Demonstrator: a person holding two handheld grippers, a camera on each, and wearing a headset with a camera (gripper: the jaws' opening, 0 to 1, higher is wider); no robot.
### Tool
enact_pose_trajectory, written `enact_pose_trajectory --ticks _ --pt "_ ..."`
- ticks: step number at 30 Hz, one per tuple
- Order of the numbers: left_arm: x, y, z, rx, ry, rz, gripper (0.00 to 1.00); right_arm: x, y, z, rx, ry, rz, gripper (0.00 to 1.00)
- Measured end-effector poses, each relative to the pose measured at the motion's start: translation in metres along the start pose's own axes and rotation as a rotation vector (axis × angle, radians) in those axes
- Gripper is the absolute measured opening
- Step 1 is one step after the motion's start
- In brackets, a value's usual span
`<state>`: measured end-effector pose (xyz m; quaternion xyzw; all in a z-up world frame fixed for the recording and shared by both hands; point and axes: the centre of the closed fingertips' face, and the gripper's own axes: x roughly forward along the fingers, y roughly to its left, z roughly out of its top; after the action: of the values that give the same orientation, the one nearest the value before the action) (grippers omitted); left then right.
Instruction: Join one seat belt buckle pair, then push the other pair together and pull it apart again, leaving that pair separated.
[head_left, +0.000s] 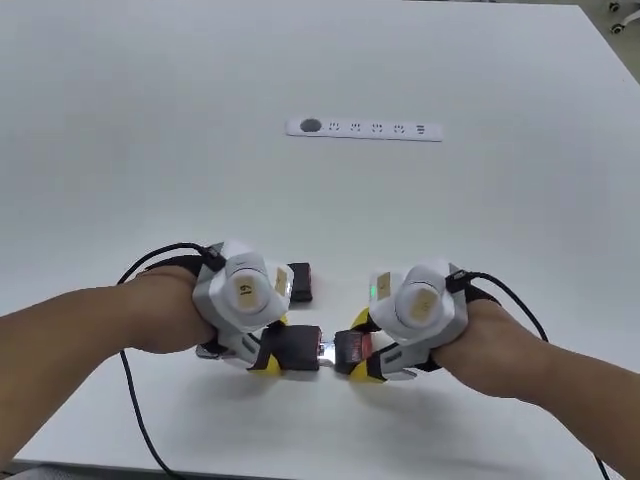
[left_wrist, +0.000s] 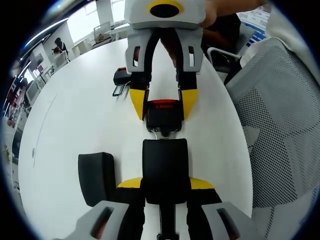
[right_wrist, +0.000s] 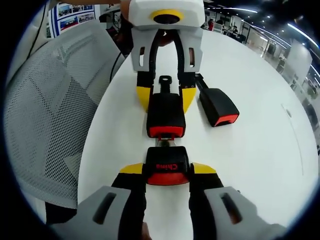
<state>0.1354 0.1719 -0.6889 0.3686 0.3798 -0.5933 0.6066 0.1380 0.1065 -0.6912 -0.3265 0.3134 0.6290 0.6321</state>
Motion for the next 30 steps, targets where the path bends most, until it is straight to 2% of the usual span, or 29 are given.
enact_pose_trajectory --ticks 6,17,27,28,29,30 --pt "0.001 0.001 -0.001 -0.005 -0.001 0.001 0.32 0.005 0.000 0.007 0.031 -0.022 -0.011 0.30" --pt "0.001 0.003 -0.002 -0.004 -0.014 -0.001 0.31 0.005 0.001 0.009 0.086 -0.070 -0.035 0.30" --pt "0.001 0.003 -0.002 0.012 -0.003 -0.001 0.32 0.006 0.000 0.010 0.058 -0.056 -0.017 0.30" --pt "0.002 0.002 -0.002 0.010 -0.008 -0.004 0.32 0.004 -0.002 0.003 0.073 -0.023 -0.038 0.30" --pt "0.002 0.002 -0.002 0.007 -0.011 -0.002 0.32 0.005 0.000 0.007 0.059 -0.044 -0.019 0.30" --pt "0.002 0.002 -0.002 0.006 -0.012 -0.001 0.32 0.005 -0.001 0.005 0.058 -0.043 -0.020 0.30"
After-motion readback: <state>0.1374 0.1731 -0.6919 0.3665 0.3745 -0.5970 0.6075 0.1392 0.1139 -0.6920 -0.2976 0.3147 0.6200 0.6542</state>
